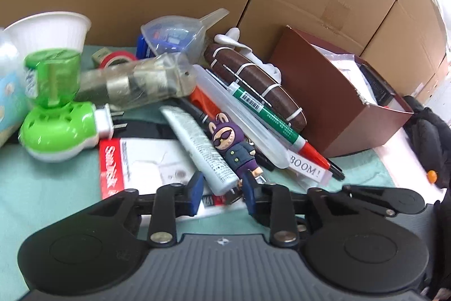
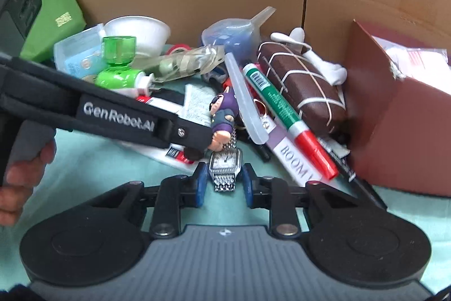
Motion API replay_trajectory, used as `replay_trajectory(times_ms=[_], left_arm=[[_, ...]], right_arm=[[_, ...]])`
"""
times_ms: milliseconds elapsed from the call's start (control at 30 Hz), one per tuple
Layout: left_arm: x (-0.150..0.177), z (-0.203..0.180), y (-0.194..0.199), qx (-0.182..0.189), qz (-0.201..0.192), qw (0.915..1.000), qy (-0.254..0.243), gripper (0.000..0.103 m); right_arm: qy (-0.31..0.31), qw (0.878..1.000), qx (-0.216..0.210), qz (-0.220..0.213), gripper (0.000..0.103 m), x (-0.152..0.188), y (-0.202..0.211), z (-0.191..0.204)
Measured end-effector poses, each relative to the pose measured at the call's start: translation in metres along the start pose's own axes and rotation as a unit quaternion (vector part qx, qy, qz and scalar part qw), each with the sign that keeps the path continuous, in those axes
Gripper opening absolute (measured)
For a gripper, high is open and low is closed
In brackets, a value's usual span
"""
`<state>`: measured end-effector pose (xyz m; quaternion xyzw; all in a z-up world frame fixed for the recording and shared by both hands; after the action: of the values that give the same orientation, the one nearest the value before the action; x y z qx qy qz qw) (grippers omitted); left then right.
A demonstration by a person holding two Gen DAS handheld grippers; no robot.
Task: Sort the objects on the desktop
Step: 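Grasp the white tube with the left gripper while the right grasps the wristwatch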
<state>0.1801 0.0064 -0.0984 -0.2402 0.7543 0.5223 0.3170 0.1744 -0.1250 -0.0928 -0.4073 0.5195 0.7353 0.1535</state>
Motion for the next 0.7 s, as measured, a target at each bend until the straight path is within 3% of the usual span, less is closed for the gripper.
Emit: replay_trajectory(times_ms=[100, 333, 400, 467, 567, 700], left_arm=[[0.009, 0.003, 0.015, 0.010, 0.005, 0.9999, 0.010, 0.022], [0.034, 0.008, 0.049, 0.013, 0.018, 0.9997, -0.001, 0.014], [0.032, 0.007, 0.050, -0.002, 0.010, 0.9999, 0.000, 0.022], [0.029, 0.006, 0.048, -0.018, 0.006, 0.9998, -0.007, 0.042], [0.023, 0.003, 0.040, -0.016, 0.011, 0.9997, -0.013, 0.050], [0.021, 0.002, 0.030, -0.017, 0.019, 0.9995, -0.021, 0.057]], right_arm=[[-0.017, 1.000, -0.012, 0.010, 0.010, 0.009, 0.015, 0.000], [-0.002, 1.000, -0.015, 0.009, 0.010, 0.027, 0.048, 0.006], [0.007, 1.000, -0.004, -0.003, 0.013, 0.023, 0.046, 0.007], [0.013, 1.000, 0.015, -0.005, 0.014, 0.017, 0.035, 0.008], [0.008, 1.000, 0.023, -0.001, 0.015, 0.009, 0.015, 0.006], [0.004, 1.000, 0.028, -0.003, 0.026, 0.005, 0.004, 0.007]])
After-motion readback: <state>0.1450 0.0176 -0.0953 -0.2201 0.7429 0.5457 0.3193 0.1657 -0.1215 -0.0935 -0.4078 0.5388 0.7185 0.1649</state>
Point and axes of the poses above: each gripper's, at about its wrist camera, not at the fingertips, and y roughly against the way its jaws point, z to its left, x to its underside, the point moved 4 cm from there along -y, roughly the way its jaws point, and after that the axes turned 8 degrees about -y, right-handed, at the moved point
